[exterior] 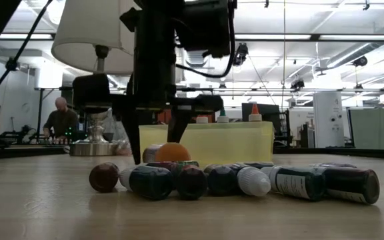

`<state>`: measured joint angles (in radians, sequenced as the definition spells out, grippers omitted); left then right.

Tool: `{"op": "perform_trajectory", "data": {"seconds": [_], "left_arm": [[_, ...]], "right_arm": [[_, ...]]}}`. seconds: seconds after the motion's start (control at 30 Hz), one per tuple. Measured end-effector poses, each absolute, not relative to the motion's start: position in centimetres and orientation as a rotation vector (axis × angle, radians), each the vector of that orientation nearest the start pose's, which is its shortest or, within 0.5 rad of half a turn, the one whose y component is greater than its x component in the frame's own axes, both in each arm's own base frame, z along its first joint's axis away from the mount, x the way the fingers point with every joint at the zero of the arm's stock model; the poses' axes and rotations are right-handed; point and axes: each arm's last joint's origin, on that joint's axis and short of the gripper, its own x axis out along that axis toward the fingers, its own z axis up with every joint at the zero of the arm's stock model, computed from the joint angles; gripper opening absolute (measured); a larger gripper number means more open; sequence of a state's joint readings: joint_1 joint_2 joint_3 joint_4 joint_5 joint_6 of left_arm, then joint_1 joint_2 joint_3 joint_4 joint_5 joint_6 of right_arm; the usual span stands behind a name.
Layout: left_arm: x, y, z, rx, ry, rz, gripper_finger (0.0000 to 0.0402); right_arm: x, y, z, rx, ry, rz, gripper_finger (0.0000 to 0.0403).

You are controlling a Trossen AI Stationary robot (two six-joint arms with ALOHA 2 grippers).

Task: Pick & Place food coloring
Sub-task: Put the large yellow food coloring bottle into the yellow bin

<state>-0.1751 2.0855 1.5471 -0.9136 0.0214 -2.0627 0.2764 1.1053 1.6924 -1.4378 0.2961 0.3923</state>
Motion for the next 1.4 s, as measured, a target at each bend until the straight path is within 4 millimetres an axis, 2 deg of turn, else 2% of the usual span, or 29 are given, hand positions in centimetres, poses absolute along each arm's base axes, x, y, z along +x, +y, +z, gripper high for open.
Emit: {"op": "perform_trajectory", "data": {"seconds": [0.27,0.57,0.83,0.97,1.17,1.4], "left_arm": [[39.8,-7.1,16.2,-1.541,1.019,1.318,0.0147],[39.9,-7.2,16.2,-1.557,1.046,1.297,0.0095],[40.0,-7.2,16.5,-1.502,1.077,1.241,0.0098],[40.1,-6.9,17.9,-1.449,1.055,1.186,0.0099],[39.9,-6.0,21.6,-1.386,0.955,1.123,0.0097],[39.3,-4.6,27.4,-1.181,0.728,1.014,0.0097]], "right_arm": [[13.4,2.8,45.3,0.119,0.793,-0.197,0.0224],[13.3,2.8,45.3,0.116,0.793,-0.195,0.0224],[13.3,2.8,45.3,0.116,0.793,-0.195,0.0224],[13.3,2.8,45.3,0.116,0.793,-0.196,0.0224],[13.3,2.8,45.3,0.117,0.792,-0.196,0.0224],[13.4,2.9,45.3,0.118,0.789,-0.195,0.0224]]}}
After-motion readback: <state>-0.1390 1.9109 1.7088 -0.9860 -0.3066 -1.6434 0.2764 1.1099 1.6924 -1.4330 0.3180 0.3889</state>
